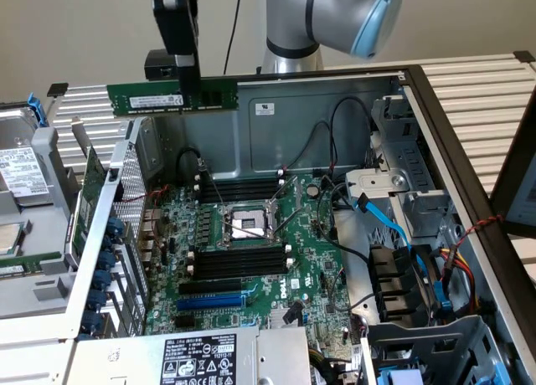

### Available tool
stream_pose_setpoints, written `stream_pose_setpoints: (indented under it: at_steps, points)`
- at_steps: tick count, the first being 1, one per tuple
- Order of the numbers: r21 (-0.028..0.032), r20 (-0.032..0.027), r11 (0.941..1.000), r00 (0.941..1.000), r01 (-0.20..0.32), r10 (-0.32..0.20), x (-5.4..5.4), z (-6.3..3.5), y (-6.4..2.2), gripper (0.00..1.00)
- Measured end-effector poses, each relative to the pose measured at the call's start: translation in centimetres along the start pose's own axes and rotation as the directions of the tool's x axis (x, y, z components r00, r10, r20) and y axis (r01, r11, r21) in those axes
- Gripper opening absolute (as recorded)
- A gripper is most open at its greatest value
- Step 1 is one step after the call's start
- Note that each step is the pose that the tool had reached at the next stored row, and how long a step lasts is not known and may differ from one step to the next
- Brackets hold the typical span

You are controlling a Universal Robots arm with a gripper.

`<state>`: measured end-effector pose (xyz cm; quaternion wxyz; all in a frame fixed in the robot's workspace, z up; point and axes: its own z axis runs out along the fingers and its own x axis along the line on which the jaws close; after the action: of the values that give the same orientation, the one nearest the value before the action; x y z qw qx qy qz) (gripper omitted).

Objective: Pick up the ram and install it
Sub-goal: 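Pick up the ram and move it above insertion slot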

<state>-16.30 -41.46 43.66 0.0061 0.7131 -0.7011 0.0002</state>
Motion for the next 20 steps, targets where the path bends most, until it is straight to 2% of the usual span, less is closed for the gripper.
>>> stream_pose_setpoints:
  at_steps: [5, 8, 16, 18, 20]
  points:
    - [0.0003, 0.0227, 1.0, 0.9997, 0.0, 0.0, 0.0, 0.14, -2.27, 0.12]
    - [0.0006, 0.0298, 1.0, 0.9996, 0.0, 0.0, 0.0, 0.41, -3.26, 0.12]
    - [0.0004, 0.0298, 1.0, 0.9996, 0.0, 0.0, -0.9, 1.52, -3.88, 0.12]
    - [0.0004, 0.0275, 1.0, 0.9996, 0.0, 0.0, -1.2, 1.68, -3.98, 0.12]
    - [0.0003, 0.0232, 1.0, 0.9997, 0.0, 0.0, -1.4, 1.92, -4.66, 0.12]
